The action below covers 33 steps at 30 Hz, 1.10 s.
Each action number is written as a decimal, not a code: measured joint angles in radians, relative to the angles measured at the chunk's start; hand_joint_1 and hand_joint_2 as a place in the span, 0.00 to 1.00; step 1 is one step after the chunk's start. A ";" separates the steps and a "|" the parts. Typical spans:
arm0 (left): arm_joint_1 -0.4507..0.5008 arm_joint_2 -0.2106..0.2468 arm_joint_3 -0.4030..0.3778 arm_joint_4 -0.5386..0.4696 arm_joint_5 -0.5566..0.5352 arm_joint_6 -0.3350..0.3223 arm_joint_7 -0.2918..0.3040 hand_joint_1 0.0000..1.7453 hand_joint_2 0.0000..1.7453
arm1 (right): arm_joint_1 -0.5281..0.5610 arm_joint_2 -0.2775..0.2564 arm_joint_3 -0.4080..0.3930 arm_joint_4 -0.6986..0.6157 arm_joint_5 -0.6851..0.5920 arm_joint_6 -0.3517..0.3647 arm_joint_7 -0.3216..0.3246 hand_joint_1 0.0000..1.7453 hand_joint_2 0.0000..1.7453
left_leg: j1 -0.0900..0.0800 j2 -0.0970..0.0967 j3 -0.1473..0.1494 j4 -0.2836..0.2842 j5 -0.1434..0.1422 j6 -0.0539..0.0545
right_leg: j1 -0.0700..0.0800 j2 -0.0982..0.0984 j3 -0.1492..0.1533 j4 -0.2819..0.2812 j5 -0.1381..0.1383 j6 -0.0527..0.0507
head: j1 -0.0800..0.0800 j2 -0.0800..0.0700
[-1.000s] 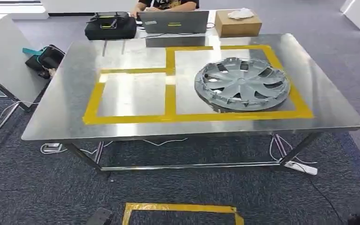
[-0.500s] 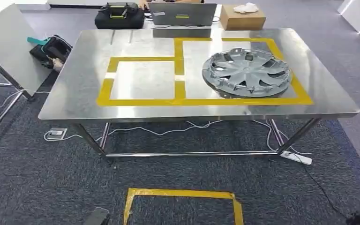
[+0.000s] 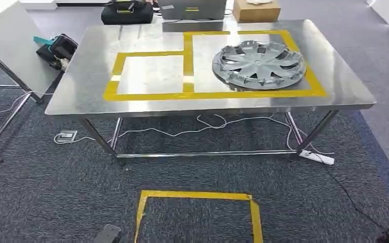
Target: Take the parts from the cabinet and place them on the table.
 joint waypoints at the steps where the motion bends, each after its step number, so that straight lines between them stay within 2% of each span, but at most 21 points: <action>1: -0.001 0.000 0.000 0.000 0.000 0.001 0.000 0.00 0.00 | 0.002 0.001 0.000 0.000 0.000 0.000 0.000 0.00 0.00 | 0.002 0.001 -0.020 0.075 -0.058 -0.006 | 0.000 -0.001 -0.011 0.003 0.007 -0.001 | 0.000 0.000; 3: -0.002 0.000 0.000 0.000 -0.002 0.001 0.000 0.00 0.00 | 0.002 0.003 0.000 0.000 0.000 -0.001 0.000 0.00 0.00 | 0.003 0.002 -0.067 0.252 -0.142 -0.010 | 0.002 -0.004 -0.038 0.015 0.020 -0.004 | 0.000 0.000; 4: -0.001 0.000 0.000 0.000 -0.003 0.001 0.000 0.00 0.00 | 0.003 0.006 -0.001 0.000 0.000 -0.002 0.000 0.00 0.00 | 0.003 0.002 -0.072 0.294 -0.147 -0.010 | 0.002 -0.005 -0.052 0.018 0.027 -0.004 | 0.000 0.000; 5: -0.001 0.000 0.000 0.000 -0.004 0.001 0.000 0.00 0.00 | 0.003 0.007 -0.001 0.000 0.000 -0.002 0.000 0.00 0.00 | 0.003 0.002 -0.051 0.285 -0.124 -0.008 | 0.003 -0.005 -0.068 0.025 0.034 -0.004 | 0.000 0.000; 7: -0.002 0.000 0.000 0.000 -0.004 0.002 -0.001 0.00 0.00 | 0.004 0.009 -0.003 0.000 -0.001 -0.002 -0.002 0.00 0.00 | 0.002 0.001 0.043 0.159 -0.059 0.001 | 0.004 -0.004 -0.091 0.035 0.043 -0.001 | 0.000 0.000; 8: -0.002 0.000 0.000 0.000 -0.004 0.002 -0.001 0.00 0.00 | 0.005 0.010 -0.004 0.000 -0.002 -0.002 -0.003 0.00 0.00 | 0.001 0.001 0.111 0.064 -0.044 0.008 | 0.004 -0.003 -0.098 0.040 0.048 0.002 | 0.000 0.000; 9: -0.004 0.000 0.000 0.000 -0.004 0.003 -0.002 0.00 0.00 | 0.006 0.012 -0.006 -0.002 -0.002 -0.002 -0.003 0.00 0.00 | -0.003 0.001 0.168 -0.015 -0.060 0.014 | 0.008 -0.003 -0.107 0.044 0.052 0.007 | 0.000 0.000; 10: -0.006 0.000 0.000 0.000 -0.005 0.004 -0.003 0.00 0.00 | 0.006 0.012 -0.009 -0.005 -0.003 -0.001 -0.003 0.00 0.00 | -0.003 0.001 0.181 -0.047 -0.066 0.016 | 0.009 -0.004 -0.113 0.048 0.058 0.013 | 0.001 0.000; 13: -0.002 -0.002 0.000 0.000 -0.005 0.004 -0.004 0.00 0.00 | 0.007 0.013 -0.010 -0.008 -0.003 0.003 -0.004 0.00 0.00 | -0.005 0.001 0.158 -0.047 -0.057 0.029 | 0.007 -0.005 -0.123 0.046 0.078 0.031 | 0.001 0.000; 14: -0.002 -0.003 0.000 0.000 -0.005 0.004 -0.006 0.00 0.00 | 0.009 0.013 -0.012 -0.008 -0.003 0.005 -0.004 0.00 0.00 | 0.002 0.004 0.152 -0.051 -0.049 0.038 | 0.004 -0.003 -0.134 0.055 0.066 0.037 | 0.000 0.000; 15: -0.002 -0.003 0.000 0.000 -0.004 0.004 -0.010 0.00 0.00 | 0.011 0.014 -0.016 -0.008 -0.004 0.007 -0.001 0.00 0.00 | 0.001 0.005 0.142 -0.051 -0.042 0.047 | 0.005 -0.002 -0.154 0.087 0.022 0.042 | 0.005 0.000; 17: -0.002 -0.004 0.000 0.000 -0.005 0.004 -0.016 0.00 0.00 | 0.011 0.014 -0.020 -0.008 -0.011 0.011 0.004 0.00 0.00 | 0.000 0.005 0.122 -0.051 -0.024 0.053 | 0.003 -0.002 -0.207 0.243 -0.089 0.051 | 0.007 0.000; 18: -0.001 -0.005 0.000 0.000 -0.005 0.005 -0.017 0.00 0.00 | 0.013 0.014 -0.022 -0.008 -0.024 0.019 0.007 0.00 0.00 | -0.001 0.005 0.111 -0.051 -0.014 0.053 | 0.003 -0.002 -0.229 0.320 -0.122 0.054 | 0.007 0.000; 19: -0.001 -0.005 0.000 0.000 -0.006 0.006 -0.018 0.00 0.00 | 0.015 0.015 -0.025 -0.008 -0.043 0.029 0.010 0.00 0.00 | -0.002 0.006 0.099 -0.050 -0.005 0.053 | 0.003 -0.002 -0.240 0.371 -0.126 0.054 | 0.006 0.000; 21: 0.000 -0.006 0.000 0.000 -0.006 0.007 -0.019 0.00 0.00 | 0.017 0.017 -0.033 -0.008 -0.079 0.052 0.013 0.00 0.00 | -0.002 0.015 0.077 -0.049 0.013 0.052 | 0.003 -0.003 -0.195 0.335 -0.058 0.054 | 0.007 0.000; 23: 0.000 -0.007 0.000 0.000 -0.006 0.007 -0.019 0.00 0.00 | 0.015 0.021 -0.045 -0.008 -0.108 0.070 0.013 0.00 0.00 | -0.002 0.021 0.061 -0.048 0.028 0.045 | 0.003 -0.022 -0.071 0.154 0.005 0.054 | 0.007 0.000; 24: 0.000 -0.007 0.000 0.000 -0.006 0.007 -0.019 0.00 0.00 | 0.012 0.023 -0.050 -0.008 -0.117 0.078 0.013 0.00 0.00 | -0.006 0.024 0.060 -0.044 0.032 0.039 | 0.003 -0.058 -0.011 0.060 -0.022 0.056 | 0.007 0.000; 25: 0.002 -0.008 0.000 0.000 -0.006 0.008 -0.021 0.00 0.00 | 0.006 0.025 -0.051 -0.008 -0.124 0.088 0.011 0.00 0.00 | -0.009 0.028 0.057 -0.041 0.035 0.035 | 0.011 -0.060 0.021 0.013 -0.033 0.045 | 0.009 0.000; 29: 0.003 -0.006 0.000 0.000 -0.006 0.011 -0.022 0.00 0.00 | 0.006 0.043 -0.067 -0.008 -0.127 0.111 0.003 0.00 0.00 | -0.008 0.056 0.057 -0.029 0.042 0.013 | 0.006 -0.028 -0.012 0.022 -0.020 0.001 | 0.008 0.000; 31: 0.005 -0.005 0.000 0.000 -0.007 0.011 -0.022 0.00 0.00 | 0.005 0.048 -0.068 -0.008 -0.126 0.113 0.002 0.00 0.00 | -0.003 0.025 0.028 0.051 -0.055 0.000 | 0.005 -0.015 -0.027 0.023 -0.006 -0.010 | 0.005 0.000; 33: 0.006 -0.005 0.000 0.000 -0.007 0.011 -0.022 0.00 0.00 | 0.005 0.056 -0.070 -0.008 -0.125 0.120 0.002 0.00 0.00 | 0.000 0.017 -0.030 0.220 -0.157 -0.006 | 0.005 0.002 -0.036 0.025 0.009 -0.013 | 0.005 0.000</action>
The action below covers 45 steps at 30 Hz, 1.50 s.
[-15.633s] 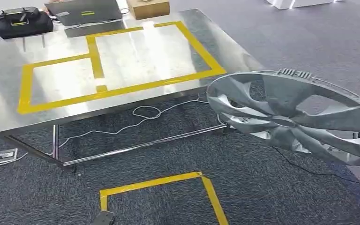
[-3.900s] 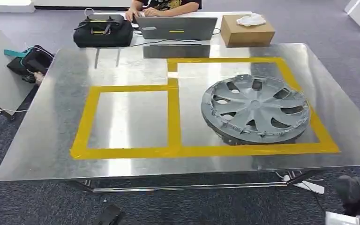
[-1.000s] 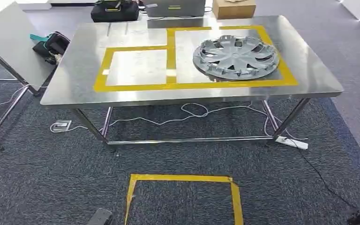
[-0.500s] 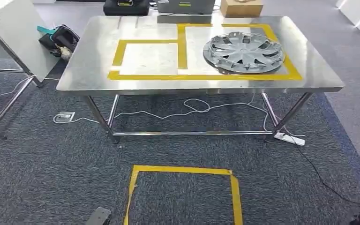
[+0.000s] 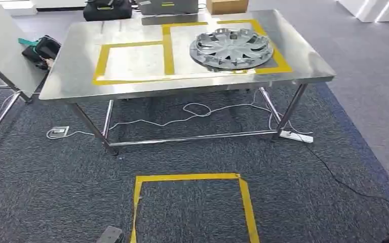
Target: Take the parts from the cabinet and place them on the table.
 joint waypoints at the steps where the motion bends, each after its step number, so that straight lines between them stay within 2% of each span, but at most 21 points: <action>1: 0.000 0.000 0.000 0.000 0.000 0.000 0.000 0.00 0.00 | 0.000 0.003 -0.002 0.000 0.000 0.002 0.000 0.00 0.00 | 0.000 -0.001 -0.018 0.060 -0.020 0.000 | 0.000 0.011 -0.009 0.002 0.008 0.001 | 0.000 0.000; 3: 0.001 0.000 0.000 0.000 0.000 0.000 0.000 0.00 0.00 | 0.001 0.009 -0.004 0.000 0.000 0.003 0.000 0.00 0.00 | 0.000 -0.003 0.015 0.031 0.020 0.004 | 0.000 0.030 -0.022 0.006 0.015 0.004 | 0.000 0.000; 5: 0.000 0.001 0.000 0.000 0.000 0.000 0.000 0.00 0.00 | 0.000 0.012 -0.005 0.000 0.000 0.003 0.000 0.00 0.00 | 0.001 -0.016 0.115 -0.137 0.102 0.011 | 0.000 0.048 -0.026 0.012 0.016 0.006 | 0.000 0.000; 7: 0.000 0.002 0.000 0.000 -0.001 0.000 0.000 0.00 0.00 | -0.003 0.016 -0.006 0.000 0.001 0.003 -0.001 0.00 0.00 | 0.007 -0.071 0.179 -0.242 0.113 0.019 | 0.004 0.064 -0.044 0.020 0.015 0.014 | 0.001 0.000; 11: -0.001 -0.001 0.000 0.000 -0.003 0.000 0.000 0.00 0.00 | -0.002 0.021 -0.011 0.000 0.001 0.004 -0.003 0.00 0.00 | 0.012 -0.040 0.166 -0.254 0.112 0.033 | 0.002 0.096 -0.065 0.027 0.026 0.037 | 0.000 0.000; 13: -0.002 -0.001 0.000 0.000 -0.003 0.000 0.001 0.00 0.00 | -0.005 0.022 -0.014 0.000 0.001 0.004 -0.004 0.00 0.00 | 0.012 -0.025 0.164 -0.254 0.115 0.043 | 0.004 0.026 -0.098 0.103 -0.029 0.049 | 0.009 0.000; 15: 0.000 0.000 0.000 0.000 -0.003 0.000 0.005 0.00 0.00 | -0.006 0.024 -0.014 0.002 0.000 0.004 -0.004 0.00 0.00 | 0.010 -0.004 0.160 -0.254 0.117 0.047 | 0.002 0.006 -0.171 0.267 -0.106 0.056 | 0.009 0.000; 17: 0.002 0.000 0.000 0.000 -0.003 -0.002 0.005 0.00 0.00 | -0.006 0.024 -0.015 0.004 -0.002 0.005 -0.004 0.00 0.00 | 0.008 0.019 0.156 -0.253 0.118 0.049 | 0.000 0.003 -0.211 0.355 -0.125 0.060 | 0.009 0.000; 19: 0.001 0.000 0.000 0.000 -0.003 -0.002 0.002 0.00 0.00 | -0.006 0.025 -0.016 0.005 -0.003 0.007 -0.005 0.00 0.00 | 0.008 0.040 0.158 -0.252 0.118 0.048 | 0.000 -0.004 -0.146 0.246 -0.058 0.059 | 0.009 0.000; 21: -0.002 -0.002 0.000 0.000 -0.003 0.002 -0.001 0.00 0.00 | -0.007 0.026 -0.017 0.005 -0.003 0.009 -0.006 0.00 0.00 | 0.007 0.056 0.160 -0.250 0.117 0.045 | 0.000 -0.050 -0.042 0.063 0.014 0.057 | 0.009 0.000; 22: -0.004 -0.002 0.000 0.000 0.006 0.008 -0.002 0.00 0.00 | -0.012 0.026 -0.016 0.005 -0.003 0.009 -0.006 0.00 0.00 | -0.003 0.062 0.159 -0.245 0.115 0.038 | 0.010 -0.072 -0.032 0.028 -0.001 0.051 | 0.011 0.000; 26: -0.008 -0.001 0.015 0.000 0.043 0.017 -0.002 0.00 0.00 | -0.008 0.031 -0.024 0.006 -0.005 0.005 -0.006 0.00 0.00 | -0.002 0.093 0.158 -0.245 0.120 0.018 | 0.007 -0.028 -0.051 0.033 0.014 0.019 | 0.008 0.000; 29: -0.008 0.001 0.021 0.000 0.039 0.018 -0.002 0.00 0.00 | -0.010 0.033 -0.030 0.007 -0.010 0.007 -0.005 0.00 0.00 | 0.003 0.006 0.105 -0.119 0.024 0.000 | -0.001 -0.005 -0.054 0.031 0.029 -0.002 | 0.006 0.000; 31: -0.002 0.003 0.021 0.000 0.033 0.018 -0.002 0.00 0.00 | -0.010 0.035 -0.032 0.009 -0.015 0.013 -0.006 0.00 0.00 | 0.004 -0.001 0.028 0.049 -0.044 -0.001 | 0.001 0.018 -0.065 0.032 0.036 -0.003 | 0.006 0.000; 32: 0.000 0.004 0.022 0.000 0.032 0.019 -0.002 0.00 0.00 | -0.010 0.038 -0.038 0.011 -0.018 0.015 -0.006 0.00 0.00 | 0.003 -0.002 0.011 0.081 -0.046 0.000 | 0.001 0.030 -0.069 0.032 0.038 -0.002 | 0.006 0.000; 35: 0.002 0.006 0.023 0.000 0.029 0.020 0.009 0.00 0.00 | -0.010 0.043 -0.055 0.018 -0.019 0.015 -0.003 0.00 0.00 | 0.004 -0.012 0.091 -0.084 0.069 0.010 | 0.001 0.066 -0.072 0.033 0.044 0.004 | 0.006 0.000; 37: 0.002 0.007 0.023 0.000 0.021 0.020 0.016 0.00 0.00 | -0.014 0.046 -0.076 0.028 -0.020 0.015 0.013 0.00 0.00 | 0.007 -0.087 0.164 -0.234 0.108 0.020 | 0.003 0.086 -0.077 0.036 0.048 0.012 | 0.006 0.000; 41: -0.001 0.004 0.023 0.000 0.021 0.009 0.017 0.00 0.00 | -0.035 0.061 -0.187 0.112 0.003 0.017 0.056 0.00 0.00 | 0.006 -0.056 0.161 -0.246 0.114 0.034 | -0.003 0.123 -0.103 0.027 0.063 0.040 | 0.007 0.000; 42: -0.003 0.000 0.023 0.000 0.021 0.005 0.017 0.00 0.00 | -0.047 0.064 -0.234 0.150 0.012 0.026 0.061 0.00 0.00 | 0.013 -0.040 0.160 -0.254 0.121 0.043 | -0.003 0.114 -0.105 0.035 0.060 0.042 | 0.007 0.000; 43: -0.006 -0.002 0.023 0.000 0.020 0.002 0.016 0.00 0.00 | -0.062 0.068 -0.282 0.195 0.027 0.036 0.068 0.00 0.00 | 0.012 -0.036 0.158 -0.254 0.123 0.048 | 0.002 0.067 -0.118 0.065 0.032 0.048 | 0.016 0.000; 45: -0.006 -0.005 0.023 0.000 0.011 -0.003 0.016 0.00 0.00 | -0.107 0.074 -0.366 0.303 0.070 0.054 0.073 0.00 0.00 | 0.010 -0.012 0.154 -0.253 0.125 0.052 | -0.001 0.015 -0.186 0.211 -0.057 0.060 | 0.021 0.000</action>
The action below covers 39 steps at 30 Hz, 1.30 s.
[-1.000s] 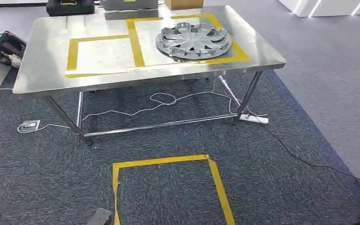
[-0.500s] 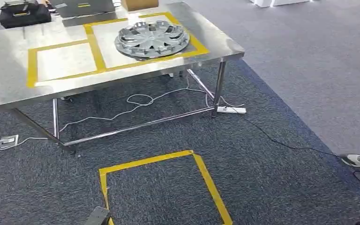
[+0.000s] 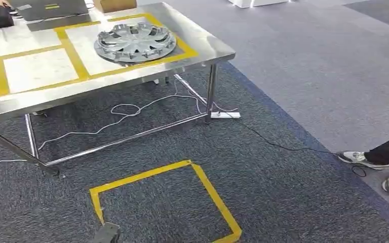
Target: Take the parts from the cabinet and place them on the table.
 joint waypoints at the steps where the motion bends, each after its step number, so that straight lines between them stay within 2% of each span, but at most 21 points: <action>1: 0.001 0.000 0.000 0.000 -0.004 0.000 0.000 0.00 0.00 | -0.017 0.006 -0.045 0.064 0.024 0.016 0.000 0.00 0.00 | -0.002 0.013 -0.003 0.001 0.001 0.001 | -0.002 -0.010 -0.037 0.086 -0.038 0.004 | 0.000 0.000; 3: 0.001 -0.002 0.000 0.000 -0.009 -0.001 0.000 0.00 0.00 | -0.054 0.010 -0.134 0.207 0.047 0.050 -0.006 0.00 0.00 | -0.003 0.035 -0.007 0.002 0.002 0.001 | -0.006 -0.014 -0.049 0.131 -0.041 0.010 | 0.000 0.000; 5: -0.001 -0.003 0.000 0.000 -0.009 -0.002 0.005 0.00 0.00 | -0.096 0.011 -0.225 0.357 0.057 0.084 -0.012 0.00 0.00 | -0.003 0.055 -0.006 0.002 0.002 0.001 | -0.007 -0.026 0.038 -0.013 0.028 0.010 | 0.000 0.000; 7: -0.003 -0.004 0.000 0.000 -0.005 -0.003 0.009 0.00 0.00 | -0.139 0.008 -0.322 0.522 0.065 0.111 -0.024 0.00 0.00 | -0.008 0.070 -0.002 0.005 -0.001 -0.008 | -0.004 -0.091 0.138 -0.188 0.070 0.002 | 0.000 0.000; 11: -0.005 -0.004 0.001 0.000 -0.002 -0.002 0.016 0.00 0.00 | -0.184 -0.010 -0.465 0.833 0.127 0.105 -0.021 0.00 0.00 | -0.009 0.095 0.007 0.002 -0.004 -0.028 | 0.002 -0.056 0.125 -0.182 0.081 -0.026 | -0.003 0.000; 12: -0.004 -0.005 0.001 0.000 -0.002 -0.002 0.016 0.00 0.00 | -0.194 -0.015 -0.496 0.910 0.141 0.092 -0.009 0.00 0.00 | -0.007 0.091 0.005 0.005 -0.009 -0.037 | -0.004 -0.047 0.136 -0.188 0.088 -0.036 | 0.000 0.000; 13: -0.004 -0.004 0.001 0.000 -0.002 -0.002 0.017 0.00 0.00 | -0.202 -0.018 -0.521 0.976 0.151 0.077 0.002 0.00 0.00 | -0.005 0.051 -0.003 0.026 -0.032 -0.044 | -0.006 -0.039 0.134 -0.188 0.093 -0.043 | -0.004 0.000; 16: 0.003 -0.004 0.003 0.000 -0.002 0.001 0.019 0.00 0.00 | -0.233 -0.018 -0.564 1.155 0.179 0.036 0.051 0.00 0.00 | -0.005 0.010 -0.107 0.262 -0.157 -0.047 | -0.007 -0.004 0.124 -0.188 0.098 -0.053 | -0.004 0.000; 18: 0.006 -0.003 0.003 0.000 -0.003 0.003 0.019 0.00 0.00 | -0.241 -0.017 -0.581 1.249 0.204 0.012 0.108 0.00 0.00 | -0.006 0.008 -0.147 0.334 -0.165 -0.044 | -0.005 0.020 0.121 -0.188 0.100 -0.054 | -0.003 0.000; 21: 0.005 -0.002 0.003 0.000 -0.008 0.004 0.019 0.00 0.00 | -0.252 -0.011 -0.596 1.367 0.219 0.012 0.188 0.00 0.00 | -0.007 -0.006 -0.042 0.119 -0.034 -0.033 | -0.005 0.058 0.123 -0.187 0.103 -0.049 | -0.003 0.000; 22: 0.003 -0.002 0.003 0.000 -0.009 0.004 0.019 0.00 0.00 | -0.256 -0.006 -0.599 1.392 0.226 0.017 0.210 0.00 0.00 | -0.007 -0.040 0.002 0.036 -0.006 -0.025 | -0.008 0.068 0.124 -0.187 0.105 -0.047 | -0.003 0.000; 23: 0.001 0.002 0.003 0.000 -0.010 0.004 0.019 0.00 0.00 | -0.263 0.004 -0.601 1.420 0.239 0.022 0.241 0.00 0.00 | -0.009 -0.067 0.021 -0.009 -0.011 -0.019 | -0.003 0.077 0.121 -0.183 0.104 -0.042 | -0.002 0.000; 27: -0.011 -0.001 0.003 0.000 -0.024 0.000 0.021 0.00 0.00 | -0.265 0.024 -0.603 1.499 0.264 0.049 0.315 0.00 0.00 | -0.009 -0.039 0.025 -0.029 0.003 -0.003 | -0.011 0.100 0.106 -0.202 0.115 -0.012 | -0.004 0.000; 28: -0.013 -0.002 0.002 0.000 -0.028 0.000 0.021 0.00 0.00 | -0.266 0.029 -0.603 1.512 0.264 0.056 0.318 0.00 0.00 | -0.005 -0.028 0.025 -0.037 0.018 -0.002 | -0.011 0.063 0.101 -0.183 0.106 -0.015 | -0.003 0.000; 30: -0.011 -0.003 0.002 0.000 -0.031 0.000 0.021 0.00 0.00 | -0.277 0.033 -0.603 1.533 0.269 0.070 0.320 0.00 0.00 | -0.004 -0.008 0.024 -0.040 0.022 0.001 | -0.010 0.000 0.049 -0.064 0.015 -0.007 | 0.007 0.000; 32: -0.007 -0.004 0.002 0.000 -0.034 -0.001 0.021 0.00 0.00 | -0.286 0.039 -0.603 1.549 0.278 0.082 0.321 0.00 0.00 | -0.004 0.020 0.016 -0.039 0.023 -0.001 | -0.016 -0.011 -0.024 0.104 -0.061 0.003 | 0.007 0.000; 33: -0.007 -0.004 0.002 0.000 -0.039 -0.001 0.024 0.00 0.00 | -0.285 0.042 -0.602 1.556 0.282 0.088 0.322 0.00 0.00 | -0.003 0.031 0.014 -0.038 0.023 -0.002 | -0.019 -0.013 -0.033 0.130 -0.066 0.007 | 0.005 0.000; 35: -0.007 -0.005 0.000 0.000 -0.044 0.000 0.026 0.00 0.00 | -0.283 0.043 -0.603 1.564 0.293 0.094 0.322 0.00 0.00 | 0.003 0.049 0.011 -0.034 0.026 -0.013 | -0.027 -0.019 0.028 0.034 -0.013 0.016 | 0.005 0.000; 37: -0.008 -0.005 -0.001 0.000 -0.047 0.000 0.027 0.00 0.00 | -0.289 0.045 -0.601 1.570 0.302 0.097 0.322 0.00 0.00 | 0.013 0.067 0.007 -0.014 0.018 -0.033 | -0.041 -0.066 0.157 -0.173 0.061 0.036 | 0.007 0.000; 38: -0.008 -0.001 -0.001 0.000 -0.049 0.000 0.027 0.00 0.00 | -0.296 0.053 -0.601 1.576 0.307 0.100 0.323 0.00 0.00 | 0.007 0.074 0.005 -0.008 0.012 -0.044 | -0.032 -0.081 0.146 -0.167 0.059 0.033 | 0.010 0.000; 39: -0.008 0.000 -0.002 0.000 -0.052 0.000 0.027 0.00 0.00 | -0.298 0.054 -0.600 1.578 0.313 0.101 0.323 0.00 0.00 | 0.008 0.079 0.005 -0.001 0.005 -0.052 | -0.031 -0.069 0.152 -0.169 0.066 0.008 | 0.003 0.000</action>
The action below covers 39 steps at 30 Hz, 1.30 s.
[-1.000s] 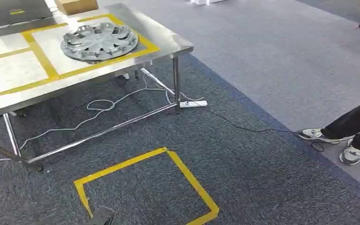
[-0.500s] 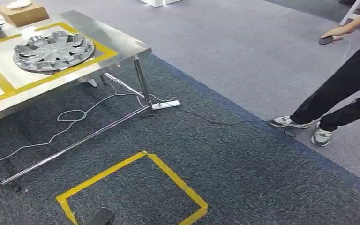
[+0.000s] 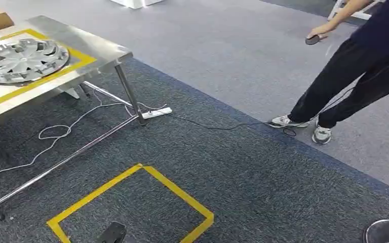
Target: Take the parts from the cabinet and place them on the table.
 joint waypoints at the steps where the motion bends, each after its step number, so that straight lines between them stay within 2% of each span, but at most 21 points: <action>1: -0.002 0.000 -0.002 0.000 0.000 0.000 0.000 0.00 0.00 | 0.000 0.000 0.001 0.002 0.003 0.001 0.000 0.00 0.00 | 0.001 0.005 0.000 -0.001 0.003 -0.003 | 0.002 0.008 -0.016 0.005 -0.001 -0.012 | -0.003 0.000; 3: -0.003 -0.002 -0.005 0.000 -0.003 0.000 0.000 0.00 0.00 | 0.004 0.000 0.002 0.007 0.012 0.001 0.002 0.00 0.00 | 0.007 0.019 0.002 -0.002 0.007 -0.014 | 0.006 0.024 -0.027 0.015 -0.002 -0.029 | -0.002 0.000; 5: -0.005 -0.003 -0.005 0.000 -0.008 0.000 0.000 0.00 0.00 | 0.004 0.002 0.010 0.009 0.021 0.002 0.006 0.00 0.00 | 0.012 -0.029 -0.016 0.043 -0.044 -0.022 | 0.006 0.038 -0.023 0.012 0.008 -0.047 | -0.005 0.000; 7: -0.003 -0.003 -0.005 0.000 -0.009 0.000 0.000 0.00 0.00 | -0.001 0.002 0.016 0.010 0.027 0.003 0.010 0.00 0.00 | 0.010 -0.063 -0.093 0.209 -0.131 -0.019 | 0.011 0.056 -0.033 0.012 0.013 -0.055 | -0.008 0.000; 9: 0.001 -0.003 -0.005 0.000 -0.009 0.000 0.001 0.00 0.00 | 0.000 0.003 0.020 0.014 0.032 0.004 0.015 0.00 0.00 | 0.005 -0.069 -0.163 0.344 -0.169 -0.010 | 0.019 0.080 -0.039 0.012 0.015 -0.060 | -0.008 0.000; 10: 0.002 -0.003 -0.005 0.000 -0.009 0.000 0.001 0.00 0.00 | 0.001 0.004 0.022 0.016 0.032 0.005 0.019 0.00 0.00 | 0.001 -0.070 -0.160 0.335 -0.149 -0.004 | 0.022 0.091 -0.039 0.012 0.015 -0.060 | -0.008 0.000; 12: 0.002 -0.003 -0.005 0.000 -0.010 0.001 0.001 0.00 0.00 | 0.002 0.006 0.024 0.018 0.037 0.005 0.023 0.00 0.00 | -0.005 -0.077 -0.101 0.199 -0.057 0.013 | 0.026 0.117 -0.036 0.012 0.015 -0.060 | -0.008 0.000; 13: 0.001 -0.003 -0.005 0.000 -0.009 0.002 0.001 0.00 0.00 | 0.001 0.008 0.026 0.019 0.038 0.005 0.025 0.00 0.00 | -0.007 -0.100 -0.059 0.109 -0.012 0.023 | 0.027 0.127 -0.034 0.012 0.015 -0.060 | -0.008 0.000; 14: 0.002 0.000 -0.005 0.000 -0.009 0.002 0.001 0.00 0.00 | 0.000 0.010 0.027 0.020 0.039 0.006 0.027 0.00 0.00 | -0.008 -0.149 -0.030 0.042 0.005 0.033 | 0.026 0.136 -0.036 0.012 0.016 -0.059 | -0.008 0.000; 16: 0.000 0.000 -0.006 0.000 -0.010 0.003 0.001 0.00 0.00 | -0.002 0.011 0.032 0.021 0.042 0.006 0.031 0.00 0.00 | -0.008 -0.144 -0.026 0.021 -0.004 0.022 | 0.027 0.152 -0.048 0.015 0.018 -0.049 | -0.007 0.000; 19: 0.000 -0.002 -0.006 0.000 -0.009 0.003 0.001 0.00 0.00 | 0.005 0.011 0.034 0.023 0.046 0.005 0.035 0.00 0.00 | -0.002 -0.120 -0.021 0.006 0.006 0.034 | 0.022 0.160 -0.059 0.014 0.018 -0.029 | -0.007 0.000; 21: 0.000 -0.002 -0.008 0.000 -0.009 0.003 0.000 0.00 0.00 | 0.001 0.014 0.037 0.025 0.049 0.005 0.037 0.00 0.00 | -0.005 -0.102 -0.020 0.006 0.004 0.043 | 0.027 0.083 -0.103 0.104 -0.042 -0.023 | -0.001 0.000; 24: 0.007 -0.002 -0.009 0.000 -0.009 0.003 0.000 0.00 0.00 | -0.004 0.014 0.041 0.025 0.051 0.005 0.037 0.00 0.00 | -0.009 -0.064 -0.020 0.007 0.003 0.045 | 0.026 0.057 -0.211 0.327 -0.132 -0.013 | -0.002 0.000; 25: 0.007 -0.002 -0.009 0.000 -0.009 0.003 0.000 0.00 0.00 | -0.001 0.014 0.041 0.025 0.053 0.005 0.037 0.00 0.00 | -0.009 -0.056 -0.019 0.007 0.002 0.045 | 0.026 0.056 -0.210 0.329 -0.122 -0.011 | -0.003 0.000; 27: 0.006 -0.003 -0.011 0.000 -0.009 0.003 0.000 0.00 0.00 | 0.002 0.014 0.041 0.025 0.056 0.005 0.037 0.00 0.00 | -0.008 -0.038 -0.015 0.008 -0.001 0.041 | 0.024 0.047 -0.136 0.189 -0.042 -0.010 | -0.002 0.000; 28: 0.006 -0.004 -0.011 0.000 -0.009 0.003 0.000 0.00 0.00 | 0.001 0.013 0.042 0.025 0.061 0.005 0.036 0.00 0.00 | -0.008 -0.031 -0.011 0.009 -0.005 0.037 | 0.024 0.026 -0.078 0.085 0.000 -0.009 | -0.002 0.000; 29: 0.006 -0.003 -0.011 0.000 -0.009 0.003 0.000 0.00 0.00 | -0.001 0.014 0.044 0.025 0.067 0.006 0.036 0.00 0.00 | -0.013 -0.023 -0.007 0.011 -0.008 0.030 | 0.024 -0.016 -0.043 0.016 0.006 -0.008 | -0.001 0.000; 34: 0.004 -0.003 -0.012 0.000 -0.009 0.005 0.000 0.00 0.00 | -0.004 0.014 0.052 0.026 0.080 0.008 0.038 0.00 0.00 | -0.015 0.000 -0.006 0.015 -0.014 0.005 | 0.026 0.030 -0.045 0.017 0.018 -0.054 | -0.005 0.000; 35: 0.003 -0.003 -0.012 0.000 -0.009 0.005 0.000 0.00 0.00 | -0.003 0.015 0.053 0.026 0.082 0.008 0.041 0.00 0.00 | -0.012 -0.031 -0.012 0.030 -0.031 -0.002 | 0.025 0.037 -0.047 0.016 0.020 -0.060 | -0.008 0.000; 36: 0.003 -0.005 -0.012 0.000 -0.009 0.006 0.000 0.00 0.00 | -0.004 0.015 0.055 0.026 0.084 0.009 0.045 0.00 0.00 | -0.011 -0.053 -0.033 0.081 -0.068 -0.004 | 0.024 0.044 -0.050 0.016 0.022 -0.065 | -0.010 0.000; 39: 0.008 -0.005 -0.012 0.000 -0.009 0.006 0.001 0.00 0.00 | -0.007 0.015 0.062 0.027 0.092 0.011 0.055 0.00 0.00 | -0.010 -0.069 -0.149 0.324 -0.174 -0.004 | 0.027 0.075 -0.059 0.016 0.026 -0.071 | -0.010 0.000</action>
